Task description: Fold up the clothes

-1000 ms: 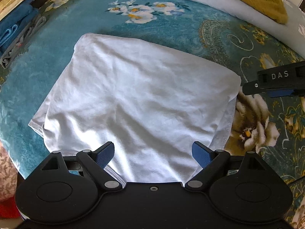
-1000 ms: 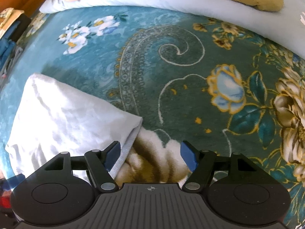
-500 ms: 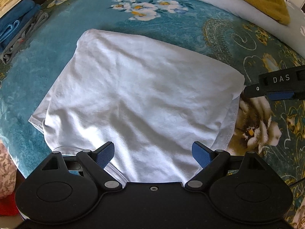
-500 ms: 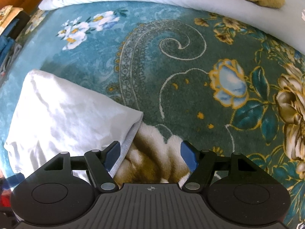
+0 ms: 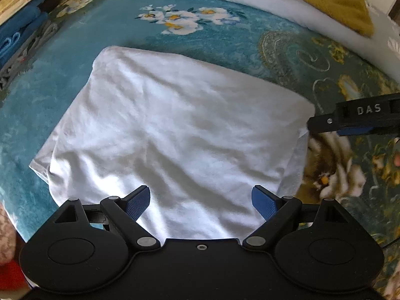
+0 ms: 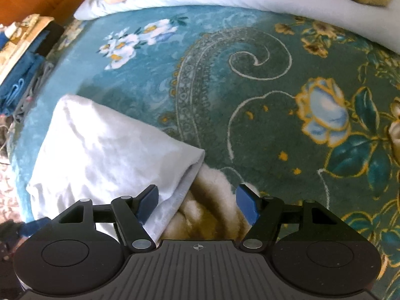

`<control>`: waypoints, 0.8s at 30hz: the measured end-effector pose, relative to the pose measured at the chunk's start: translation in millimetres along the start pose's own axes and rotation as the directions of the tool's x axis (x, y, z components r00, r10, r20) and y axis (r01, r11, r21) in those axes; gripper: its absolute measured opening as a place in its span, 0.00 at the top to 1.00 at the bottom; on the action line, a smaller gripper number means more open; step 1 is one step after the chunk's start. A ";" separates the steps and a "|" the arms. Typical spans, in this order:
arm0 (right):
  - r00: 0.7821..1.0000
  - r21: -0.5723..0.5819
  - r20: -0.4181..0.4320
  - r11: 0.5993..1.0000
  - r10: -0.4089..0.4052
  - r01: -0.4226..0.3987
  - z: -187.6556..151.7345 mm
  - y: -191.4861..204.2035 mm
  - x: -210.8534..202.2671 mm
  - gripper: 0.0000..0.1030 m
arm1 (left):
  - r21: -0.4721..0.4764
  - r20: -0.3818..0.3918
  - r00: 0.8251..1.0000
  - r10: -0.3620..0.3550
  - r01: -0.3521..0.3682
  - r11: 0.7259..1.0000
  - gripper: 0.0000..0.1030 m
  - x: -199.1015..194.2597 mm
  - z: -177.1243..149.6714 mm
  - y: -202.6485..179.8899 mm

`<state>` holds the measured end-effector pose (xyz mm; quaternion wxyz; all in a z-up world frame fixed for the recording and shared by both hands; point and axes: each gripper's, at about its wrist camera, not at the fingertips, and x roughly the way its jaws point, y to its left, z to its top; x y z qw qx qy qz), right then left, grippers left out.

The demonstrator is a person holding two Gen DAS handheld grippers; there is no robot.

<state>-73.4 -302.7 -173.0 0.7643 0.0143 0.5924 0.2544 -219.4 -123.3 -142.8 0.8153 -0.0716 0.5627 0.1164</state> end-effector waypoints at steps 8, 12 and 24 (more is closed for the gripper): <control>0.998 0.014 0.008 0.998 0.068 -0.068 10.5 -6.3 10.6 0.42 | 0.048 0.052 0.998 -0.036 0.033 0.998 0.18 -15.1 -31.8 -19.7; 0.996 0.017 0.005 0.996 0.092 -0.092 18.9 -5.3 15.7 0.42 | 0.076 0.022 0.999 -0.046 0.044 0.996 0.20 -21.6 -48.8 -39.0; 0.982 0.081 -0.042 0.980 0.187 -0.183 32.8 -3.7 27.2 0.51 | 0.219 -0.121 0.992 -0.026 0.052 0.974 0.51 3.0 -72.2 -72.4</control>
